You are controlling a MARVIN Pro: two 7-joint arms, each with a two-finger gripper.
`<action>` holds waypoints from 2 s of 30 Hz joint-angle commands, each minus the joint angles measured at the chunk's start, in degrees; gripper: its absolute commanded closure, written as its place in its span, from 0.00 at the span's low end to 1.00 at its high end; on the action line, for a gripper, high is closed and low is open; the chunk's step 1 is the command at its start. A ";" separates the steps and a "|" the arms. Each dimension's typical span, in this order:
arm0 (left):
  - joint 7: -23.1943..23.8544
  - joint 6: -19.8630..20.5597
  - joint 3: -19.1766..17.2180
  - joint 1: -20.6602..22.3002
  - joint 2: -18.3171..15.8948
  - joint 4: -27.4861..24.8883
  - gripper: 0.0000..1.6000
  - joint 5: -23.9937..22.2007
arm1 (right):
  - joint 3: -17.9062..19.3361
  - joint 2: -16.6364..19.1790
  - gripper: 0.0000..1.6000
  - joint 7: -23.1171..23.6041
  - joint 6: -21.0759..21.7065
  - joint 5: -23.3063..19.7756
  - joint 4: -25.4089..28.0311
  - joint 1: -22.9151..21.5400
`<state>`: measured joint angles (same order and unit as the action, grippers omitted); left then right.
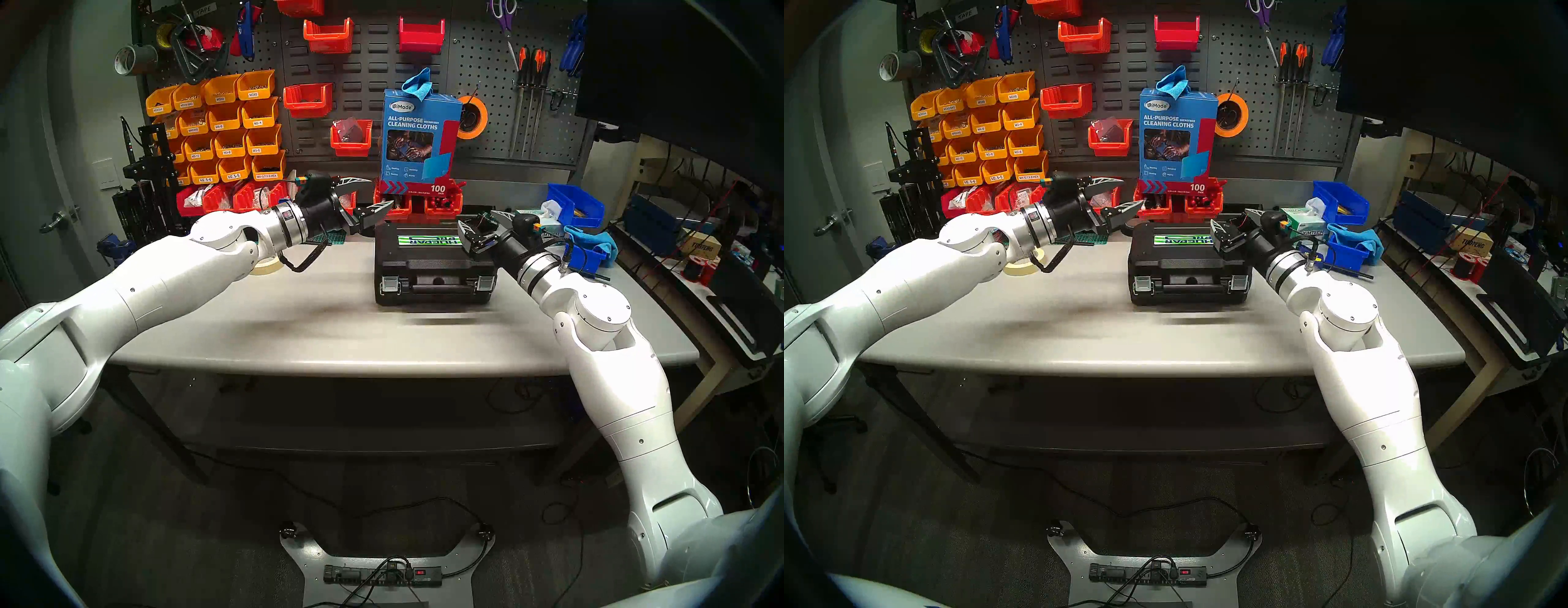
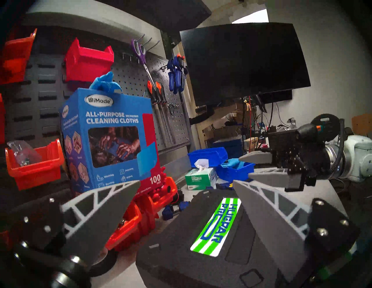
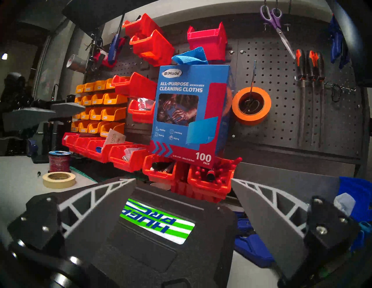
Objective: Open the tool box
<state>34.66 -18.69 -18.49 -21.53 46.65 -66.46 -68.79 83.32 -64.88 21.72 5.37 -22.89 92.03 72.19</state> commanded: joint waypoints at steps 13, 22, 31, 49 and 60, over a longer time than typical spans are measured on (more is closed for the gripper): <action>-10.52 4.28 -1.37 -0.84 -6.40 -13.76 0.00 -2.02 | 0.23 7.87 0.00 20.11 -2.31 -7.05 -7.91 -7.31; -12.51 5.60 -1.81 -0.66 -8.79 -17.74 0.00 -1.97 | 0.51 9.99 0.00 27.14 -0.98 -7.91 -9.20 -7.50; -12.82 6.30 -2.21 -0.37 -10.09 -19.44 0.00 -2.16 | -0.62 10.52 0.00 28.84 -0.19 -6.40 -10.21 -7.22; -13.22 5.49 -2.83 -0.88 -12.52 -22.02 0.00 -3.30 | -3.91 8.53 0.00 26.30 0.45 -2.74 -13.30 -10.48; -12.45 5.52 -2.73 -0.60 -12.02 -21.14 0.00 -3.75 | -4.30 8.01 0.00 26.51 -0.11 -2.05 -16.04 -13.66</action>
<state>21.95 -12.86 -20.26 -23.17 34.20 -88.23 -72.08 78.57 -56.82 48.05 5.79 -25.04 76.43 61.78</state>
